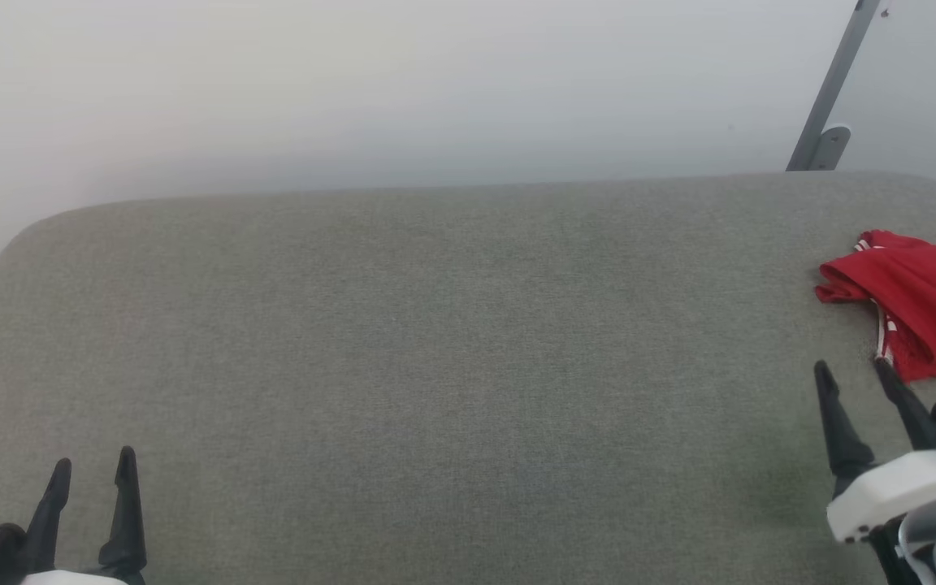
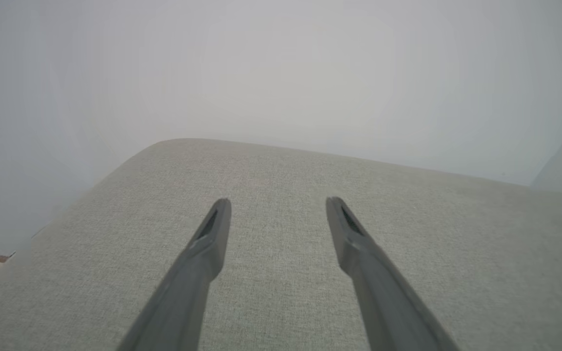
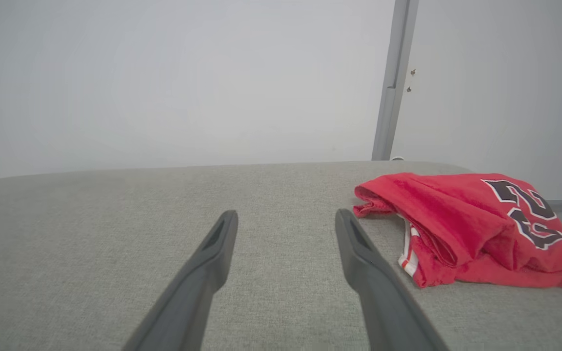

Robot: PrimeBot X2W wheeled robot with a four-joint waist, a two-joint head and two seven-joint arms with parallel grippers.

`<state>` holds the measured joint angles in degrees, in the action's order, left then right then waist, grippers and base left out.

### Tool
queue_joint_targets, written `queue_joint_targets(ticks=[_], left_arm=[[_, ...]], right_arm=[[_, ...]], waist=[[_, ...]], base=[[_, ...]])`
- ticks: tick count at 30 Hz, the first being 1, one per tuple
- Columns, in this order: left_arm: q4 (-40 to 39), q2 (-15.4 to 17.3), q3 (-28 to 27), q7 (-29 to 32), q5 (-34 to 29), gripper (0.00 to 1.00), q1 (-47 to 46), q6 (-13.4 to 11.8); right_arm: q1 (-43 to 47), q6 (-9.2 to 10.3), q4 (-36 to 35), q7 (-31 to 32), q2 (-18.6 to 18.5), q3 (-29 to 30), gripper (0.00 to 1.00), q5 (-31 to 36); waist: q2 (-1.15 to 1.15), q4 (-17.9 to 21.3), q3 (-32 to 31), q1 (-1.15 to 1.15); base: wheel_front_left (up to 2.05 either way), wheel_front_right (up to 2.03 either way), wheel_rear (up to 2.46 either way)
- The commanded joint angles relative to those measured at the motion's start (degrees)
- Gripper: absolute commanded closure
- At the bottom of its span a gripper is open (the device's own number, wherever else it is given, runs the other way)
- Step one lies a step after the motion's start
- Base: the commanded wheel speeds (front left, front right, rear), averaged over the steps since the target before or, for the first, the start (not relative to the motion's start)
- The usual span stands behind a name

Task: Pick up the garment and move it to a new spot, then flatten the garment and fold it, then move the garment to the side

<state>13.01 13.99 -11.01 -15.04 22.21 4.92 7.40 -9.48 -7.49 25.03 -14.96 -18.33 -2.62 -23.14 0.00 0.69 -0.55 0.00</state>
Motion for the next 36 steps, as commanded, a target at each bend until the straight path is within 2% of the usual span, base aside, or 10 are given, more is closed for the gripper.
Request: queue_joint_targets(ticks=[1, 11, 23, 36], left_arm=[[-0.08, 0.1, 0.03, -0.11, 0.77, 0.0, 0.76, 0.06], [-0.66, -0.12, 0.15, -0.11, 0.94, 0.0, 0.96, 0.06], [-0.88, -0.79, 0.22, -0.11, 1.67, 0.0, 1.02, 0.06], [-1.57, -2.14, -2.14, -0.11, 0.46, 0.0, 0.8, 0.06]], right_arm=[[0.89, 0.0, -0.75, -0.24, 0.43, 0.28, 0.0, 0.5], [4.28, 0.0, -5.65, 0.27, 2.97, 2.12, 0.0, 3.17], [5.14, 0.0, -7.2, 1.18, 3.18, 2.63, 0.0, 2.86], [4.84, 0.0, -7.08, 1.49, 3.31, 2.69, 0.0, 2.64]], waist=[[0.0, 0.15, 0.01, 0.0], [0.0, 1.07, 0.33, 0.0], [0.0, 1.24, 0.45, 0.0], [0.0, 0.85, 0.49, 0.0]], base=[[0.0, 0.0, 0.0], [0.0, 0.0, 0.0], [0.0, 0.0, 0.0], [0.0, 0.0, 0.0]])
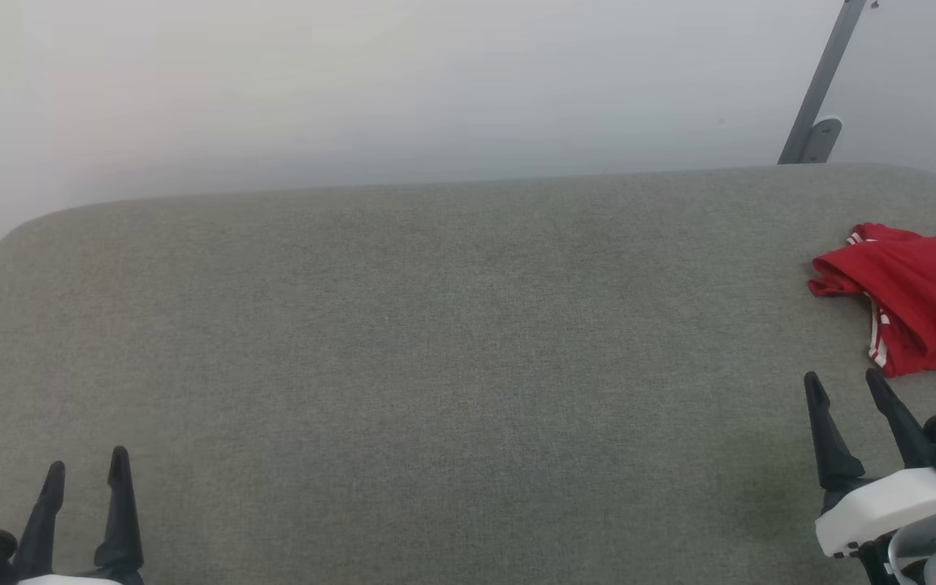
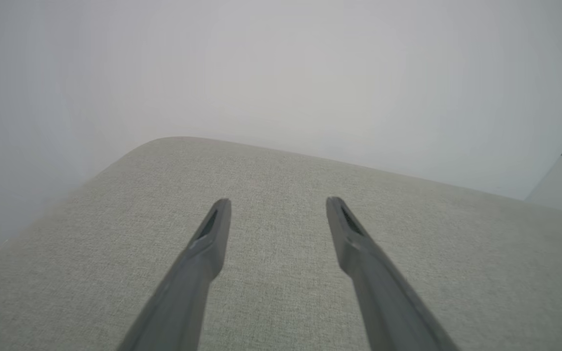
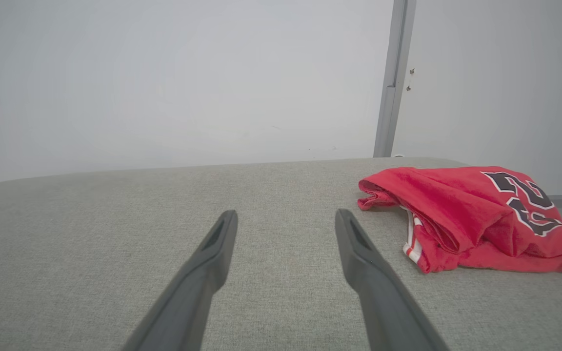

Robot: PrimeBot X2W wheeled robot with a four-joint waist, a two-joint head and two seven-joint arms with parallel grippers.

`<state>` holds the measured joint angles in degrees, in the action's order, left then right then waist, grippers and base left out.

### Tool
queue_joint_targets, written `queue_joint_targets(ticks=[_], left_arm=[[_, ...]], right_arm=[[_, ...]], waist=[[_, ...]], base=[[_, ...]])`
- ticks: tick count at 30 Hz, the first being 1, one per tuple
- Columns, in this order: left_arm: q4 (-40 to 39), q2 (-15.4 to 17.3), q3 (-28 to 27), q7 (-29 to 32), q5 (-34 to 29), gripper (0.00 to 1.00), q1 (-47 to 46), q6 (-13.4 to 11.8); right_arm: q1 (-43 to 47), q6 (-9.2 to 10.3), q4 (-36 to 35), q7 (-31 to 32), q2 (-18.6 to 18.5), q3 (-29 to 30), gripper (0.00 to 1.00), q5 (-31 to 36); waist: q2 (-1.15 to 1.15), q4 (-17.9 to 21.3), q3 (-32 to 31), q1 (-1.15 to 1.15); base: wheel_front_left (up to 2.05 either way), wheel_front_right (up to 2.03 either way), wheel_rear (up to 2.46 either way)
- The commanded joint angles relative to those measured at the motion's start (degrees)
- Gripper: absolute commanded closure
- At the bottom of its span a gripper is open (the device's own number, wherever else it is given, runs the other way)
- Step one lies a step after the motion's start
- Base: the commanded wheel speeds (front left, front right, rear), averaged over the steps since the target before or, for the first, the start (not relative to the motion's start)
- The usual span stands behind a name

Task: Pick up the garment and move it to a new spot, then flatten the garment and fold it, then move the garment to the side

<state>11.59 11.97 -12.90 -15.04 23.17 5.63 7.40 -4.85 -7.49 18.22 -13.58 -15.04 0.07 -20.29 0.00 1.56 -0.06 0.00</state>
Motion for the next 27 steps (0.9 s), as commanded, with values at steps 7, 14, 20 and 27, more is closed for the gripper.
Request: queue_joint_targets(ticks=[7, 14, 20, 27], left_arm=[[2.2, -1.99, 0.09, 0.12, 0.08, 1.0, 0.21, 0.0], [3.18, -3.05, 0.46, 1.59, 4.31, 1.0, -0.64, 0.01], [3.03, -3.55, 0.98, 3.26, 9.8, 1.0, -1.62, 0.01], [2.9, -4.06, 1.54, 5.06, 15.78, 1.0, -2.66, 0.02]], right_arm=[[1.59, 0.0, 2.31, 0.08, 1.46, -0.24, 1.0, -0.23], [2.07, 0.0, 2.69, 1.43, 2.64, 0.27, 1.0, -4.69], [1.75, 0.0, 2.02, 3.0, 3.43, 0.8, 1.0, -10.4], [1.39, 0.0, 1.32, 4.68, 4.3, 1.36, 1.0, -16.57]], waist=[[0.0, -0.06, 0.02, 0.0], [0.0, -0.11, 0.03, 0.0], [0.0, -0.18, 0.04, 0.0], [0.0, -0.27, 0.05, 0.0]], base=[[0.0, 0.0, 0.0], [0.0, 0.0, 0.0], [0.0, 0.0, 0.0], [0.0, 0.0, 0.0]])
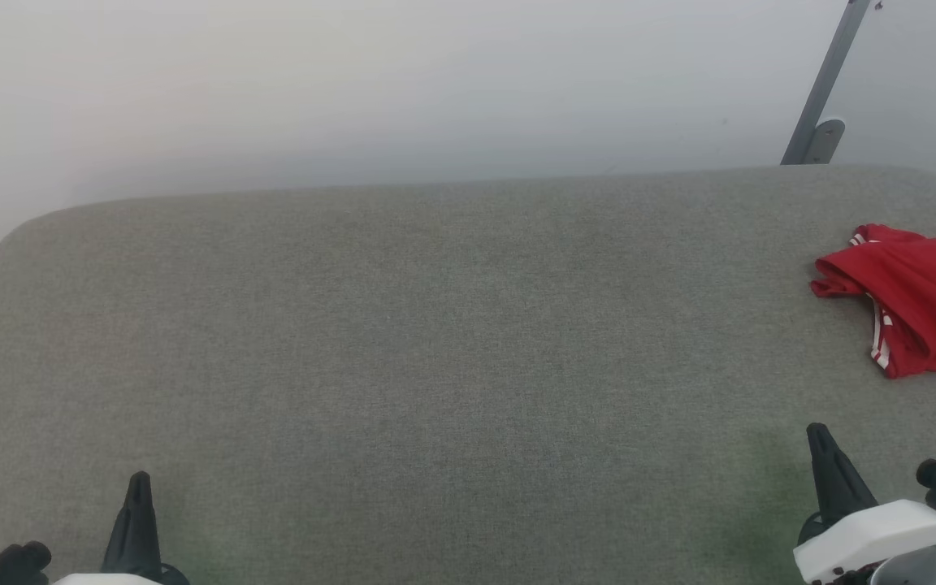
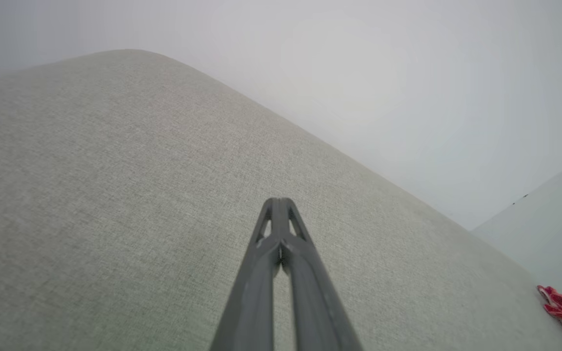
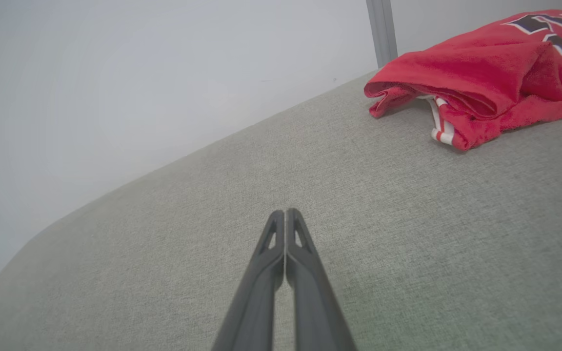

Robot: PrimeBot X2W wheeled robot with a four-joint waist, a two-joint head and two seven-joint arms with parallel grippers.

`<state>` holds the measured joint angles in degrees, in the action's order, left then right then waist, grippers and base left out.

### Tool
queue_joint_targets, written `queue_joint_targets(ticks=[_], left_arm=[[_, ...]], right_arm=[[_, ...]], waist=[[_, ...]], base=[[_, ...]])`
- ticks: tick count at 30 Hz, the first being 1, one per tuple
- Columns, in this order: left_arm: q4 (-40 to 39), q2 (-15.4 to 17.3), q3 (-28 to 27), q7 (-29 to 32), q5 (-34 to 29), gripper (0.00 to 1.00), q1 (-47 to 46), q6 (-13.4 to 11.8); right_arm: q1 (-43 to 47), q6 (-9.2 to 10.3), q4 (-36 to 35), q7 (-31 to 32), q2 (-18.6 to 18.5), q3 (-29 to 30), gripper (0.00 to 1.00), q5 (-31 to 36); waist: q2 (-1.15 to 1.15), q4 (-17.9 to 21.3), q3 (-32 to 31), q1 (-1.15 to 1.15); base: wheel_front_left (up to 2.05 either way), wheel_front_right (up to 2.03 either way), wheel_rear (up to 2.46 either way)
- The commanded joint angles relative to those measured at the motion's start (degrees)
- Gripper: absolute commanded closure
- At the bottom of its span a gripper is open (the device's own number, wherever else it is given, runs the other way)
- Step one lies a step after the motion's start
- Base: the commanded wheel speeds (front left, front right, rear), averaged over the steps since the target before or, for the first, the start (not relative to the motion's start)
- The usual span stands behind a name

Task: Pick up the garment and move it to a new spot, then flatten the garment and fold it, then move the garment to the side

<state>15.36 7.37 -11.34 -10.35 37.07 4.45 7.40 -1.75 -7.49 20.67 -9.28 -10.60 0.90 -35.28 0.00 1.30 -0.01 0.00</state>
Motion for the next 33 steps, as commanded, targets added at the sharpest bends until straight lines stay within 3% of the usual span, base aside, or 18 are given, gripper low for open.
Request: queue_joint_targets(ticks=[1, 33], left_arm=[[-0.88, 0.47, 0.06, 0.63, 2.65, 1.0, -1.63, 0.02], [-1.2, -1.45, 1.98, 7.19, 23.74, 1.0, -5.54, 0.06]], right_arm=[[-1.76, 0.0, -1.22, 0.6, -0.02, 0.6, 1.0, -2.41], [-3.04, 0.0, -3.6, 6.75, 3.06, 2.62, 1.0, -24.35]], waist=[[0.0, -0.02, 0.0, 0.0], [0.0, -0.39, 0.06, 0.0]], base=[[0.0, 0.0, 0.0], [0.0, 0.0, 0.0]])
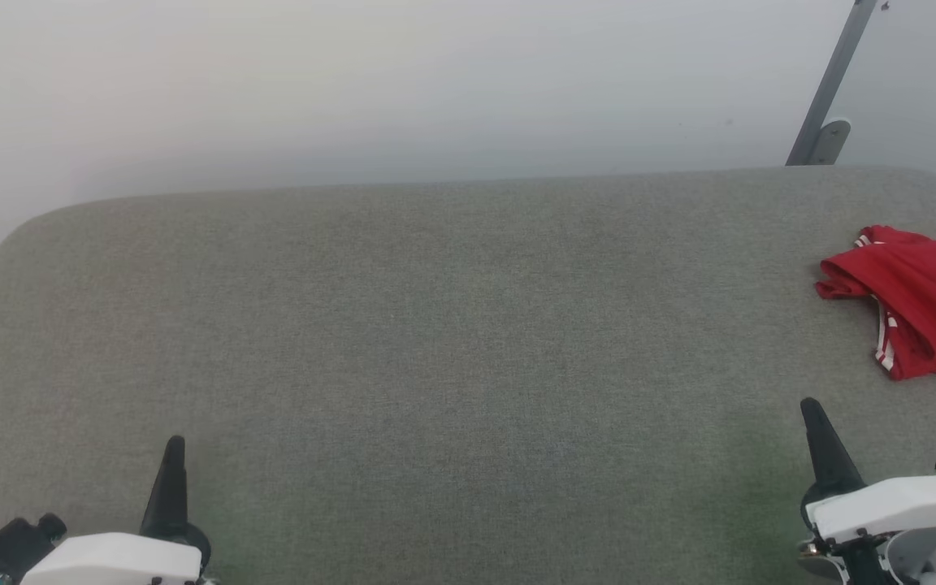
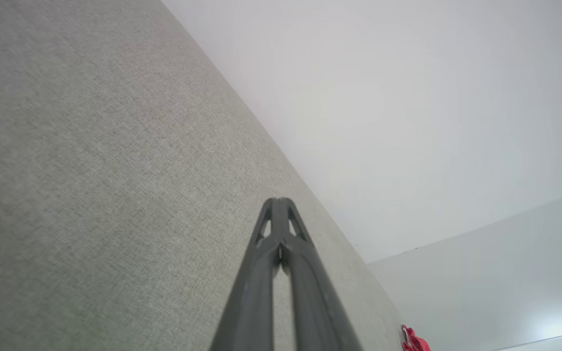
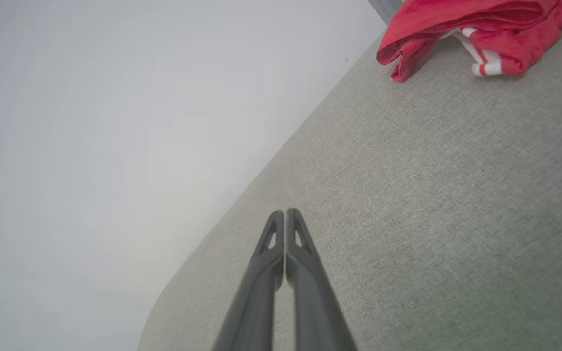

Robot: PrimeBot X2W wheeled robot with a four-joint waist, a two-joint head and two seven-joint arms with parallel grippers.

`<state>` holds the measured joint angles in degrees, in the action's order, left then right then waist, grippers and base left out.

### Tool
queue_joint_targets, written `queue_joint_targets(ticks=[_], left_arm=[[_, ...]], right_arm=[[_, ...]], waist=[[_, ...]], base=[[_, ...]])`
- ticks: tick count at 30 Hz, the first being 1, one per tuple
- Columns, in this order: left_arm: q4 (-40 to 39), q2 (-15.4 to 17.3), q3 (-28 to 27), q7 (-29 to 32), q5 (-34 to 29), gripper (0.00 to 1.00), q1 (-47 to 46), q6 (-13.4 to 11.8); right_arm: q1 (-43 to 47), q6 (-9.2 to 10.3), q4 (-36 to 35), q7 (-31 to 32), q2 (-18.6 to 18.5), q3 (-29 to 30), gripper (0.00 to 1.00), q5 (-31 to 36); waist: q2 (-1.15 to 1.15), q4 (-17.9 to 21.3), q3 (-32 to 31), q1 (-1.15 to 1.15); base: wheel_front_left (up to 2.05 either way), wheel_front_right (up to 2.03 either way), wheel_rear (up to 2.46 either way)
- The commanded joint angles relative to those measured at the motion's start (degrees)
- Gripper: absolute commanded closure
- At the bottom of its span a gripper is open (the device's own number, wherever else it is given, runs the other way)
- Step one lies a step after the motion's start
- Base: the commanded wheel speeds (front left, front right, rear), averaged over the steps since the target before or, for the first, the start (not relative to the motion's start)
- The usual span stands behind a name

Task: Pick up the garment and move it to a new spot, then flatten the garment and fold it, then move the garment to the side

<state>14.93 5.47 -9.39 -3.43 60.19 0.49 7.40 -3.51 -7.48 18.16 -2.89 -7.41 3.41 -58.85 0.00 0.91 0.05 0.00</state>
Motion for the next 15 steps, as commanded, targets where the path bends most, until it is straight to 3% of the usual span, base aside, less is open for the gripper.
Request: queue_joint_targets(ticks=[1, 15], left_arm=[[-0.78, 0.4, 0.08, 0.42, 1.21, 1.0, -1.66, 0.06], [-0.84, -0.36, 0.74, 2.8, 8.69, 1.0, -2.92, 0.08]], right_arm=[[-1.28, -0.02, -1.14, 0.53, -0.03, 0.15, 1.0, -1.38], [-1.77, -0.02, -1.9, 2.71, 1.09, 0.96, 1.0, -9.13]], waist=[[0.0, -0.01, 0.0, 0.0], [0.0, -0.18, 0.03, 0.0]], base=[[0.0, 0.0, 0.0], [0.0, 0.0, 0.0]])
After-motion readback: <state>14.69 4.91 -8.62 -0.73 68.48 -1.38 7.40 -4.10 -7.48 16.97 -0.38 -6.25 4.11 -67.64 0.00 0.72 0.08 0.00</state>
